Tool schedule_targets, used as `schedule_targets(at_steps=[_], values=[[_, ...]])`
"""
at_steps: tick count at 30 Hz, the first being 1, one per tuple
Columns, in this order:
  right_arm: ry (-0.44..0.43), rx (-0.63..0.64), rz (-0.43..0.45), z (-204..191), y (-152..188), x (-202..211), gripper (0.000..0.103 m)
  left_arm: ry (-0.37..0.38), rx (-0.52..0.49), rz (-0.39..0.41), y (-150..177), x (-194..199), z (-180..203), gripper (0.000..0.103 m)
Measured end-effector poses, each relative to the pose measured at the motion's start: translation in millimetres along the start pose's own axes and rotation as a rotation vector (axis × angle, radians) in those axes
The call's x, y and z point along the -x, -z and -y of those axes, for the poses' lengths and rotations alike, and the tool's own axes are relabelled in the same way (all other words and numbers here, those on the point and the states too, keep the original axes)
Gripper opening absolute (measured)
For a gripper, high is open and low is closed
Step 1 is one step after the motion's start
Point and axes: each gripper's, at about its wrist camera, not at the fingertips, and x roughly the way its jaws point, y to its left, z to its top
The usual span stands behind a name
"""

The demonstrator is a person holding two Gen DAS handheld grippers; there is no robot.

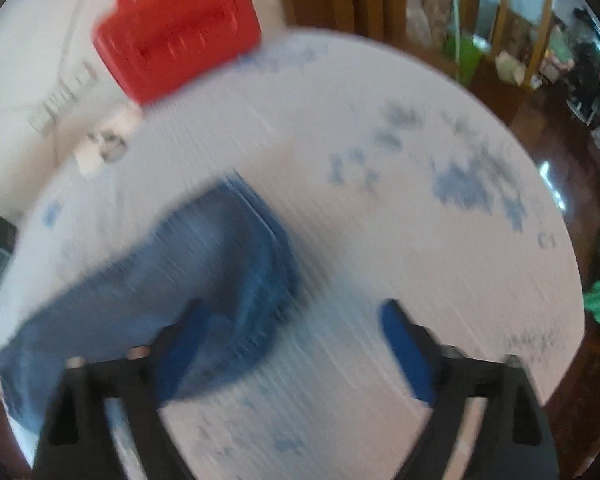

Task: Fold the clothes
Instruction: 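Regrasp the waistband with the left tool while the right tool grasps the hem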

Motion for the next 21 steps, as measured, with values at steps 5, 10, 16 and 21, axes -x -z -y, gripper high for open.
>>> schedule_targets(at_steps=[5, 10, 16, 21], values=[[-0.154, 0.02, -0.015, -34.8, -24.2, -16.5, 0.099, 0.039, -0.046, -0.029, -6.7, -16.3, 31.6, 0.049], [-0.19, 0.091, -0.126, -79.3, -34.2, -66.0, 0.038, 0.009, -0.097, -0.084, -8.0, -50.3, 64.9, 0.023], [-0.073, 0.066, -0.116, -71.3, -44.1, -85.8, 0.039, -0.047, -0.08, -0.097, -16.0, -75.4, 57.9, 0.023], [0.087, -0.059, -0.079, -23.4, -34.6, -67.1, 0.08, -0.011, -0.059, -0.127, -18.2, -94.6, 49.9, 0.024]])
